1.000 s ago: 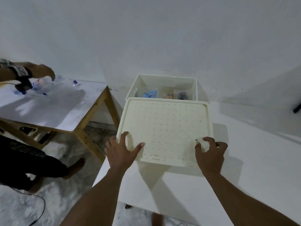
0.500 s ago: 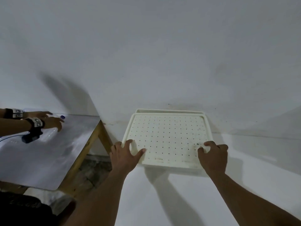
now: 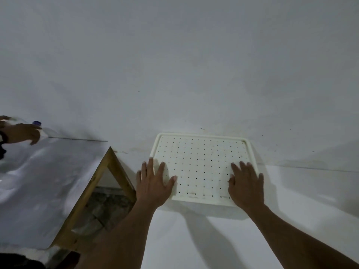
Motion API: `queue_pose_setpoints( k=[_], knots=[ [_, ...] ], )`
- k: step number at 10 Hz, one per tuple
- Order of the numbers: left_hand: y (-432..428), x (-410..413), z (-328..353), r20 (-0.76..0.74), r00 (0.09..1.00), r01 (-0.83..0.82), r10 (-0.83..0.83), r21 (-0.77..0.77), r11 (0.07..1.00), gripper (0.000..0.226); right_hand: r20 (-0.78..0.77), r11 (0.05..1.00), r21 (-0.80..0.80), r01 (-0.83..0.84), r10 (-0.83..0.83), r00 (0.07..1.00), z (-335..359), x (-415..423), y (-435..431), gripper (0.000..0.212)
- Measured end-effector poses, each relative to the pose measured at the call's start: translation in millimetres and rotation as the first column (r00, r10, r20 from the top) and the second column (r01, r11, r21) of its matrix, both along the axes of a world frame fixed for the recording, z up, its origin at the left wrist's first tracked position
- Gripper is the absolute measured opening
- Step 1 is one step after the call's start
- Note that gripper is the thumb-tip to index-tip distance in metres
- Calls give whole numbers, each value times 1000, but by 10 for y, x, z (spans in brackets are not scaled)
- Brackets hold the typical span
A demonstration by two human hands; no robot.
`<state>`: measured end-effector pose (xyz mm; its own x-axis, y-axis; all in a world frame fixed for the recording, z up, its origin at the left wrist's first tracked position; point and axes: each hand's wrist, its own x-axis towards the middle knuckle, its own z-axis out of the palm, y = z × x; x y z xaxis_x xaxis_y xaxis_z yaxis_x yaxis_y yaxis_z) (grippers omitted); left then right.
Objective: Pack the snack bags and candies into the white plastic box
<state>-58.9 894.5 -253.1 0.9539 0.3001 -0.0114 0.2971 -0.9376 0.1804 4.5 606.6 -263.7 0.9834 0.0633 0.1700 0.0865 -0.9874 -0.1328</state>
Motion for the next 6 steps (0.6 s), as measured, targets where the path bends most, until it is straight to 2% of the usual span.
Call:
queue_pose_setpoints(
  k=[1, 2, 3, 4, 5, 6],
  knots=[
    [-290, -68, 58, -74, 987, 139, -142, -44, 989, 82, -181, 991, 65, -117, 127, 975, 77, -165, 52, 52],
    [-662, -146, 188, -112, 971, 202, -212, -95, 975, 71, -255, 958, 136, -254, 281, 925, 193, -339, -59, 52],
    [-1003, -213, 393, -143, 952, 240, -269, -196, 951, 54, -328, 926, 290, -244, 335, 883, 431, -469, -322, 34],
    [-1362, -272, 632, -157, 958, 182, -240, -313, 932, 41, -348, 919, 325, -223, 335, 875, 750, -554, -685, 21],
    [-1784, -274, 925, -84, 966, 198, -243, -356, 913, 39, -291, 926, 294, -237, 323, 901, 1032, -553, -1145, 19],
    [-2284, -249, 1292, 4, 966, 245, -257, -315, 917, 44, -197, 921, 328, -211, 286, 938, 1307, -530, -1680, 19]
  ],
)
